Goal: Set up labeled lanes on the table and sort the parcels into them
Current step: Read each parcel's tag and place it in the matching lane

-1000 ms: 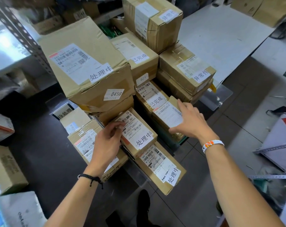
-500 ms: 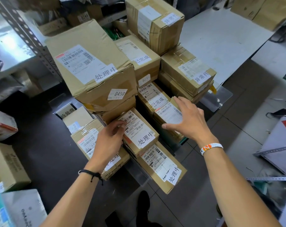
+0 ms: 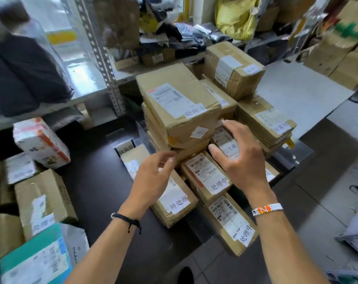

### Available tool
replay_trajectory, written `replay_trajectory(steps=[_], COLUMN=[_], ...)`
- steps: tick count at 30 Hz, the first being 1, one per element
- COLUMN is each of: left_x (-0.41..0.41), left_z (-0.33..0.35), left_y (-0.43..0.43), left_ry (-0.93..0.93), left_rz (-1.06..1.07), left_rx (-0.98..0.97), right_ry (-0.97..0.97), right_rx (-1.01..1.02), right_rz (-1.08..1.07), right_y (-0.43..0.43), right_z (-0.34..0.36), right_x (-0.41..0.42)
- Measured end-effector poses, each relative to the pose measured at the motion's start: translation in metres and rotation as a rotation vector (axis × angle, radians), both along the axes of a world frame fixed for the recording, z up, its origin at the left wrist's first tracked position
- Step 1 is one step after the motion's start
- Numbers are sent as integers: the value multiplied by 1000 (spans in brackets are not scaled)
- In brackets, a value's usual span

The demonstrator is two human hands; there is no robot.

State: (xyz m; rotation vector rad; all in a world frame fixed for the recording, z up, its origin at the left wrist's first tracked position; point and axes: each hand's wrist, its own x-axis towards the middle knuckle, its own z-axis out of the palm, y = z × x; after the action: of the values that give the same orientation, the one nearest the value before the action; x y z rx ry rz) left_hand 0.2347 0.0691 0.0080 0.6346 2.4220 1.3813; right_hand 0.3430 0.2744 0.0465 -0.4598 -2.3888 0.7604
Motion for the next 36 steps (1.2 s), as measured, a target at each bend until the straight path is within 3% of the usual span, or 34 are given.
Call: replay_trajectory(steps=[6,12,20,25,28,31,36], left_x=[-21,-54,-92,-127,-171,-211,-234], left_z=[14,24,28,29,22,7,-36], left_y=[-79,-183,-337,-423,-460,-484,-506], left_ry=[81,129,103,155,61,-175,-402], left_rz=[79,263,572,850,979,987,840], left_rx=[49,80,74,109,77,-13,258], right_ry=[121,167,-131,-397,-506,-591,-622], right_rx=[45,-53,-343,-499,-645,-795,-901], right_rz=[84,346,647,677,644,547,526], right_y=[-93,-223,-385,-470,-508,-533,-548], right_z=[24,8,-12,-28,-31,-47,-80], right_x=[-30,-96,-170,-229,-270,-311,-338])
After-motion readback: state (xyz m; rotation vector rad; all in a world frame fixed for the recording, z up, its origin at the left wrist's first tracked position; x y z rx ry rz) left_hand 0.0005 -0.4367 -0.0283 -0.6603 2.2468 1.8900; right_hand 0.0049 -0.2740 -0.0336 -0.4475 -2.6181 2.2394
